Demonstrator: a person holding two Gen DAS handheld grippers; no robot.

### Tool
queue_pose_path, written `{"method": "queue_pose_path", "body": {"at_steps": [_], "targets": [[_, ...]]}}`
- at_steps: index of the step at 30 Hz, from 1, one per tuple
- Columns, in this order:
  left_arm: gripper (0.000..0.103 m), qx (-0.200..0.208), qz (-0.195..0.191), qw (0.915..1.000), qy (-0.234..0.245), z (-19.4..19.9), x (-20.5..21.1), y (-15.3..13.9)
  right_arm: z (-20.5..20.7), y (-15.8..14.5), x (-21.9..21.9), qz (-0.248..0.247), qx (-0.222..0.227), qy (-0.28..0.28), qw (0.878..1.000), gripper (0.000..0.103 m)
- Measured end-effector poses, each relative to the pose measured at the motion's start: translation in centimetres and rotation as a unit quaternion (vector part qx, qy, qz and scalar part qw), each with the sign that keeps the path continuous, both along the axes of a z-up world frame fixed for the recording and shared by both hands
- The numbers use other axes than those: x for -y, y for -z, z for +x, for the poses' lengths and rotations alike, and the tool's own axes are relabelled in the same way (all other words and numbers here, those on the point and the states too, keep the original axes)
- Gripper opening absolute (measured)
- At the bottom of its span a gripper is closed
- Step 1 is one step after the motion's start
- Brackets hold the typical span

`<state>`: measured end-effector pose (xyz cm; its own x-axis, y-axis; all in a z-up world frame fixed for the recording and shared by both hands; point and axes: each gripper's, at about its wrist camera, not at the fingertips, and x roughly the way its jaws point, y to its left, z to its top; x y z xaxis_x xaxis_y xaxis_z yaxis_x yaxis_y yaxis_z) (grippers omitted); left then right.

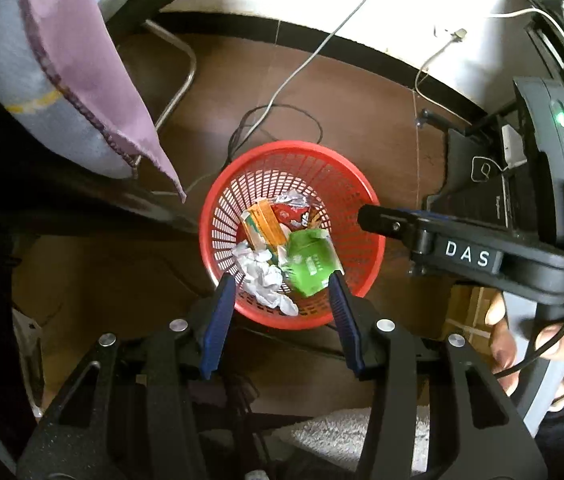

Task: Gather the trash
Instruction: 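Open both tools to drop the bag and carton into the wastebasket, then move both tools back over the table toward the remaining trash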

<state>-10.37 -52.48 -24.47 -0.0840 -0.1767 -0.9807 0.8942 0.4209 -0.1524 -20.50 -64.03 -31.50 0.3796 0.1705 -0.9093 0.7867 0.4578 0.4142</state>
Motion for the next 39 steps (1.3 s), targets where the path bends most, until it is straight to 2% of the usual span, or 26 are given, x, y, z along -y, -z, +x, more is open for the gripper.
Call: {"method": "queue_pose_path", "body": {"at_steps": [4,9,14,16,20,26,32,39], "targets": [[0.055,0.027,-0.026,0.9993,0.001,-0.4,-1.3,-2.4,-0.2,-2.4,-0.2,-0.041,-0.026,-0.014,0.999,0.052],[0.058,0.04,-0.051,0.9978,0.011,-1.4,-2.7,-5.2,0.1,-6.1,-0.8,-0.088,-0.044,-0.032,0.995,0.056],[0.06,0.065,-0.091,0.9933,0.027,-2.9,-4.3,-9.4,0.4,-9.4,-1.4,-0.12,-0.077,-0.031,0.989,0.071],[0.063,0.064,-0.118,0.9907,0.021,-3.0,-5.6,-11.9,0.3,-10.7,-1.7,-0.126,-0.078,-0.025,0.989,0.081],[0.067,0.044,-0.166,0.9849,0.019,-3.0,-8.2,-16.3,1.1,-14.0,-2.9,-0.156,-0.062,-0.031,0.985,0.085],[0.071,0.088,-0.219,0.9713,-0.032,-1.6,-13.0,-21.7,3.8,-18.2,-6.3,-0.193,-0.033,-0.068,0.978,0.086],[0.076,0.121,-0.239,0.9596,-0.085,0.7,-17.0,-24.7,6.7,-21.8,-10.6,-0.22,-0.003,-0.109,0.969,0.088],[0.082,0.149,-0.238,0.9506,-0.132,3.4,-21.4,-25.9,9.5,-25.9,-15.0,-0.255,0.03,-0.162,0.953,0.09]]}}
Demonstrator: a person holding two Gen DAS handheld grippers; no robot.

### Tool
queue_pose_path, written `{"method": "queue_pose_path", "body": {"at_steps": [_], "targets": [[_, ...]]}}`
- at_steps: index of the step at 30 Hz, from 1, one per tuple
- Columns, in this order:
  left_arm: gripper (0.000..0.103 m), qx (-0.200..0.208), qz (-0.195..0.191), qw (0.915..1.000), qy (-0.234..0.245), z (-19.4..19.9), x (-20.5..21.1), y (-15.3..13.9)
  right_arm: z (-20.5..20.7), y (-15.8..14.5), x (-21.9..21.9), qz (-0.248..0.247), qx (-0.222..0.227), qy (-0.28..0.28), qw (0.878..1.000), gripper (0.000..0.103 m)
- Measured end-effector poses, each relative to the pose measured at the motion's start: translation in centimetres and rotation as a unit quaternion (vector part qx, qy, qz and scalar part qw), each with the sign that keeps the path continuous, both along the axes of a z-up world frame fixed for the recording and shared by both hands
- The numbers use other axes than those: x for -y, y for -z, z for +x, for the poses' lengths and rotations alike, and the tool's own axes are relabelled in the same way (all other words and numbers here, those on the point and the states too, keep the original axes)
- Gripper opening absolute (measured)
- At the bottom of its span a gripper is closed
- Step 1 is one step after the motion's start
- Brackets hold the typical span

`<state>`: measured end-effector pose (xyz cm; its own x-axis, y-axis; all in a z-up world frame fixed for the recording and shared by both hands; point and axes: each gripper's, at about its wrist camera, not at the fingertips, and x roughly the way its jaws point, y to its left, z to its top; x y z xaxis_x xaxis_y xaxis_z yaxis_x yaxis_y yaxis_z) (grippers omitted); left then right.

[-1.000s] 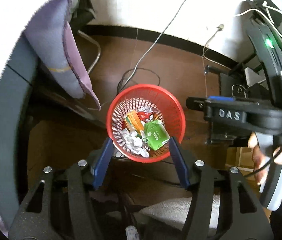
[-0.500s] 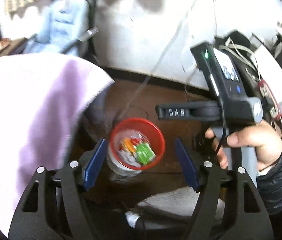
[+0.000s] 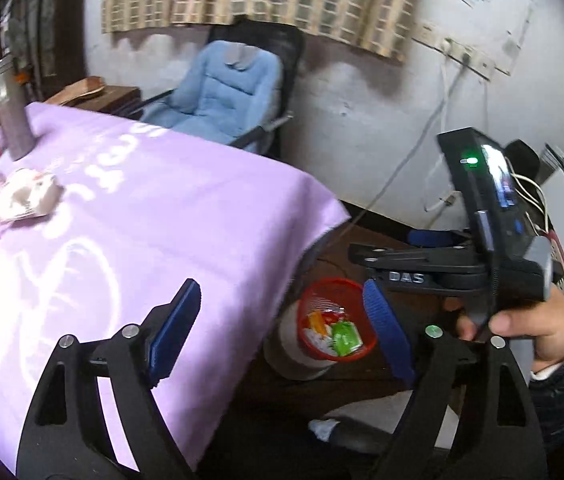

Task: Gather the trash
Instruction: 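Move both tools back over the table toward the remaining trash, then grasp the clear snack bag with the right tool while the left tool grasps the white medicine box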

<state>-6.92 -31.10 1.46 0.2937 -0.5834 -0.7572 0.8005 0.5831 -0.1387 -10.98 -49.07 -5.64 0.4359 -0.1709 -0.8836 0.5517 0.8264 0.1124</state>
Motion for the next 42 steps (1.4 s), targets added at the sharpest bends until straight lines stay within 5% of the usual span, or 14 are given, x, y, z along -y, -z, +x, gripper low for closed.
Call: {"method": "queue_pose_path", "body": {"at_steps": [14,28,33,42], "targets": [[0.087,0.009,-0.016,0.9933,-0.114,6.7,-10.2,-3.8,7.8,-6.0,-8.6,-0.016,0.053,-0.125,0.991,0.09],[0.089,-0.008,0.006,0.9745,-0.224,14.1,-17.3,-3.3,15.6,-6.6,-16.9,-0.02,0.05,-0.212,0.976,0.09],[0.089,-0.009,0.03,0.9495,-0.312,17.9,-21.6,-1.8,18.4,-6.1,-18.7,-0.009,0.047,-0.224,0.973,0.09],[0.089,-0.07,0.06,0.8895,-0.447,22.8,-29.1,2.2,24.0,-6.4,-23.6,-0.026,0.044,-0.281,0.958,0.09]]}}
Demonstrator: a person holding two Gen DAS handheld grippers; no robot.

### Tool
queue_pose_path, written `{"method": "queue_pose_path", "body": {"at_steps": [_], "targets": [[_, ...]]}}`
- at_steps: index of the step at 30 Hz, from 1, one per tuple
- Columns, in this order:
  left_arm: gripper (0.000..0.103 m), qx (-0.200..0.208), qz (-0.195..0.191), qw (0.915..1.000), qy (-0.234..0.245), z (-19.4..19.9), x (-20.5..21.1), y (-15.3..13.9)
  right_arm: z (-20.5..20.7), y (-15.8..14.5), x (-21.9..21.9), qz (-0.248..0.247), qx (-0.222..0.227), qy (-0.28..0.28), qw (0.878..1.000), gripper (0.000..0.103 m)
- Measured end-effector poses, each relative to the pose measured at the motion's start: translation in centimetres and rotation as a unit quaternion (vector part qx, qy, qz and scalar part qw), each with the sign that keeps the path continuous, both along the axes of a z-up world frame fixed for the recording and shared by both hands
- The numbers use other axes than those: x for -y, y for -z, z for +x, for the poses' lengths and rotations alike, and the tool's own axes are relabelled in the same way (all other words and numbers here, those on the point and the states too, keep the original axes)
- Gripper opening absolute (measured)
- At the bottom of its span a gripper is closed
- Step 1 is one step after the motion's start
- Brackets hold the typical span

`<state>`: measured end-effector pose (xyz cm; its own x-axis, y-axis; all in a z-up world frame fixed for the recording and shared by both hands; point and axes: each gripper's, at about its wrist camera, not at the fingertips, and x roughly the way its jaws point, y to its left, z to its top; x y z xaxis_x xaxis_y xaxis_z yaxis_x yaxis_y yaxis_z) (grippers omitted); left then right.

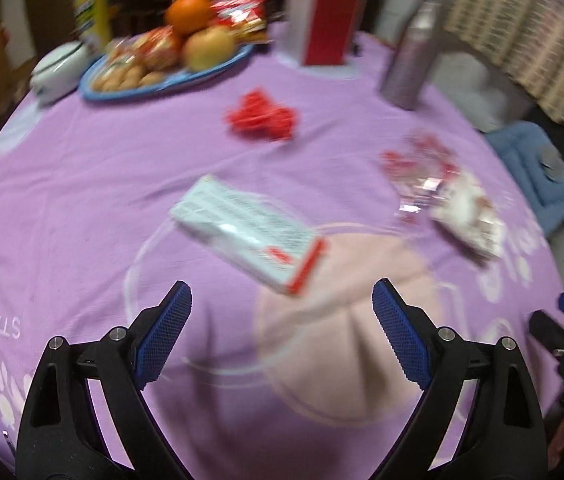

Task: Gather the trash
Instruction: 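Grasp the clear snack bag with the right tool while the left tool grasps the white medicine box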

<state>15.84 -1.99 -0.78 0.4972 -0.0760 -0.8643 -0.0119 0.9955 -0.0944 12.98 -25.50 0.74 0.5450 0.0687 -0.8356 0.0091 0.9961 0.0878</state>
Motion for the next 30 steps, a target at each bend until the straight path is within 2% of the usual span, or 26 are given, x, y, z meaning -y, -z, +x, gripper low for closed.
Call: {"method": "queue_pose_path", "body": {"at_steps": [3,8,16,21,23,24,25,26,27,28,29,30], "targets": [[0.089,-0.014,-0.008,0.9993,-0.034,0.9,-1.8,0.9,2.2,0.1,-1.0,-0.009,0.0,-0.008,1.0,0.09],[0.089,-0.026,-0.027,0.9973,-0.063,1.5,-3.8,1.3,5.7,0.6,-2.3,-0.008,-0.005,-0.021,1.0,0.09],[0.089,-0.036,-0.045,0.9944,-0.089,1.5,-4.8,1.4,12.6,0.5,-5.2,-0.045,0.018,-0.055,0.997,0.09],[0.089,-0.039,-0.052,0.9926,-0.102,2.0,-5.8,1.6,16.0,1.8,-6.4,-0.053,0.004,-0.07,0.996,0.09],[0.089,-0.046,-0.053,0.9919,-0.106,2.2,-6.1,1.9,16.8,2.6,-6.6,-0.056,-0.012,-0.072,0.996,0.086],[0.089,-0.05,-0.055,0.9914,-0.108,2.3,-6.3,2.1,17.2,3.2,-6.8,-0.057,-0.022,-0.073,0.995,0.082],[0.089,-0.052,-0.058,0.991,-0.109,2.4,-6.4,2.2,17.3,3.4,-6.9,-0.057,-0.026,-0.075,0.995,0.068],[0.089,-0.054,-0.063,0.9906,-0.109,2.4,-6.5,2.3,17.4,3.6,-7.0,-0.054,-0.033,-0.08,0.995,0.043],[0.089,-0.055,-0.066,0.9904,-0.108,2.4,-6.5,2.3,17.4,3.7,-7.1,-0.048,-0.04,-0.083,0.995,0.035],[0.089,-0.055,-0.067,0.9904,-0.107,2.4,-6.4,2.2,17.2,3.6,-7.1,-0.042,-0.039,-0.082,0.995,0.018],[0.089,-0.054,-0.067,0.9906,-0.106,2.4,-6.4,2.2,17.1,3.4,-7.2,-0.04,-0.034,-0.082,0.995,0.006],[0.089,-0.053,-0.066,0.9909,-0.105,2.4,-6.3,2.1,16.8,3.1,-7.2,-0.033,-0.029,-0.086,0.995,0.006]]}}
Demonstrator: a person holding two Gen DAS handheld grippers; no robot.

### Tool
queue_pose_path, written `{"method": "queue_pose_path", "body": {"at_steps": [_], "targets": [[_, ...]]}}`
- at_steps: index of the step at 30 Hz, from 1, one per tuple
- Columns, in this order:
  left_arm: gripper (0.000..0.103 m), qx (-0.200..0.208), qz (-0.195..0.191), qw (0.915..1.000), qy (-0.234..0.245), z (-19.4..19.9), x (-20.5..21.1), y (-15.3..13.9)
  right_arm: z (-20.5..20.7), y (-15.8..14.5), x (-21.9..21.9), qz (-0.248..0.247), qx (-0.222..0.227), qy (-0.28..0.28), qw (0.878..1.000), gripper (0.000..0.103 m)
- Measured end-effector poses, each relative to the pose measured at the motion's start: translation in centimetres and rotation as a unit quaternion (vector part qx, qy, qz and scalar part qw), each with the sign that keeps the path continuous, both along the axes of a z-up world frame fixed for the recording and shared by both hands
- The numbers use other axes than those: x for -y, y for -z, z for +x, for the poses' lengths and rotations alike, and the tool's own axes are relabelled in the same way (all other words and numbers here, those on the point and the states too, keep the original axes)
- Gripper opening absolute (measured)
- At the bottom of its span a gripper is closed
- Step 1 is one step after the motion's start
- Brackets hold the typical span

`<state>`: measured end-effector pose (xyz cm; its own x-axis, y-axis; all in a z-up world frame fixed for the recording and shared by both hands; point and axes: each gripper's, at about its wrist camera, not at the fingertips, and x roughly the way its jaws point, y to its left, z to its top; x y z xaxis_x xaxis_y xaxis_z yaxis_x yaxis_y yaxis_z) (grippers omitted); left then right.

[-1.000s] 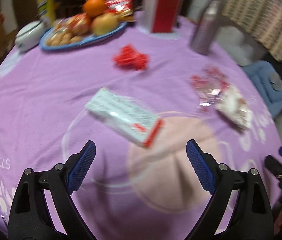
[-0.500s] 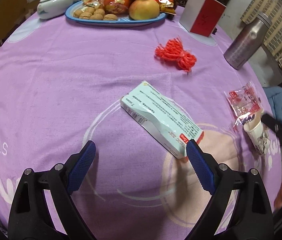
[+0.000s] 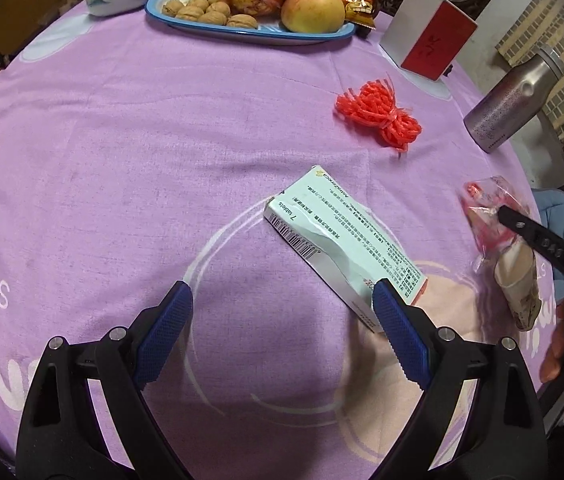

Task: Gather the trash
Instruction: 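Grasp the clear snack bag with the right tool while the left tool grasps the white medicine box, then carry the snack bag and medicine box with both tools over the red wastebasket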

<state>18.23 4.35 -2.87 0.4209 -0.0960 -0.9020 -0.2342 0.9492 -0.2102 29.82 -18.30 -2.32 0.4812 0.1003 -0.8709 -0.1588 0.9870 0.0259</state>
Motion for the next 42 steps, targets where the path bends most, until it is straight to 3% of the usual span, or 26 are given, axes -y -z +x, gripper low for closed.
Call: {"method": "queue_pose_path", "body": {"at_steps": [8,11,13,15,18,22,26,29,32,36,38,40,42], "targets": [[0.089,0.001,-0.002,1.0,0.009,-0.3,0.9,-0.4,-5.5,-5.5,1.2,0.059,0.072,-0.01,0.996,0.006],[0.089,0.001,0.007,0.9999,0.008,-0.5,1.4,-0.3,-8.6,-7.0,2.5,0.055,0.089,-0.015,0.994,0.006],[0.089,-0.001,0.033,0.9995,0.002,-0.4,1.8,-0.2,-10.5,-7.3,3.8,0.049,0.094,-0.014,0.994,0.006],[0.089,-0.01,0.041,0.9991,-0.009,-0.1,1.6,0.0,-12.3,-7.4,5.4,0.042,0.099,-0.01,0.994,0.006],[0.089,-0.028,0.004,0.9992,-0.03,0.1,1.5,0.1,-14.4,-6.8,7.8,0.035,0.098,0.0,0.995,0.006],[0.089,-0.035,-0.001,0.9985,-0.042,1.3,3.2,-0.6,-16.4,-6.2,10.0,0.044,0.1,0.007,0.994,0.006],[0.089,-0.052,0.006,0.9945,-0.09,3.2,4.6,0.0,-17.1,-5.6,10.8,0.058,0.096,0.008,0.994,0.006],[0.09,-0.076,0.03,0.9903,-0.112,4.5,5.3,1.2,-17.8,-5.1,11.3,0.064,0.092,0.005,0.994,0.006],[0.09,-0.072,0.056,0.9869,-0.133,4.5,5.8,1.4,-18.2,-5.0,11.7,0.075,0.09,0.005,0.993,0.006],[0.089,-0.069,0.106,0.986,-0.109,4.4,7.2,1.8,-18.2,-4.8,11.8,0.087,0.085,0.008,0.993,0.006],[0.081,-0.053,0.105,0.9868,-0.111,3.8,7.0,1.6,-18.3,-4.8,11.5,0.091,0.085,0.003,0.992,0.006],[0.059,-0.035,0.112,0.9861,-0.117,2.9,6.6,1.1,-18.5,-4.9,11.3,0.1,0.086,-0.001,0.991,0.006],[0.053,-0.025,0.116,0.987,-0.108,2.4,6.4,0.9,-18.6,-5.1,11.2,0.109,0.09,0.003,0.99,0.007]]}}
